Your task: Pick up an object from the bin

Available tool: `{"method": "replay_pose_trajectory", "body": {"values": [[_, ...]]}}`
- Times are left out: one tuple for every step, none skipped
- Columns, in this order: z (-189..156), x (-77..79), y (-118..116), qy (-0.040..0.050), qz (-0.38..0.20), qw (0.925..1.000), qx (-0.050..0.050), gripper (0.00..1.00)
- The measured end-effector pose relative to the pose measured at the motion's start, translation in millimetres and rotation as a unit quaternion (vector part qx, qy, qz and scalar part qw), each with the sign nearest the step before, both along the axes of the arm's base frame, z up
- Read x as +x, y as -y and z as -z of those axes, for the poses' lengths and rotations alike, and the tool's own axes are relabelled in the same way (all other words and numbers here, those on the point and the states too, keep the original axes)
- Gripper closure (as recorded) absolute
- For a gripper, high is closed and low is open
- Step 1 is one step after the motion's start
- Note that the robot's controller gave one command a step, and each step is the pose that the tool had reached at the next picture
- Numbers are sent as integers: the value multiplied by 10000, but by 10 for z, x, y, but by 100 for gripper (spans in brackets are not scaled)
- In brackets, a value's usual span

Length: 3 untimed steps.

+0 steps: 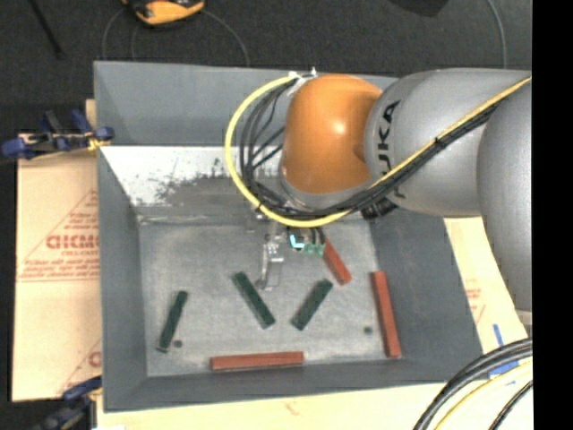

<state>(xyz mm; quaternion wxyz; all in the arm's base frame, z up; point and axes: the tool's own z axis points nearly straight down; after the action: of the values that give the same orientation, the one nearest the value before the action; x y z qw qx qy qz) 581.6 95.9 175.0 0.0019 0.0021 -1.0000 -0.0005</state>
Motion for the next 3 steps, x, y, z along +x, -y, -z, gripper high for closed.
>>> {"method": "replay_pose_trajectory", "body": {"values": [[-40,17,3,37,9,10000,4,0],[408,-261,84,70,-220,9997,-1,0],[1043,-7,494,42,-666,9978,-2,100]]}}
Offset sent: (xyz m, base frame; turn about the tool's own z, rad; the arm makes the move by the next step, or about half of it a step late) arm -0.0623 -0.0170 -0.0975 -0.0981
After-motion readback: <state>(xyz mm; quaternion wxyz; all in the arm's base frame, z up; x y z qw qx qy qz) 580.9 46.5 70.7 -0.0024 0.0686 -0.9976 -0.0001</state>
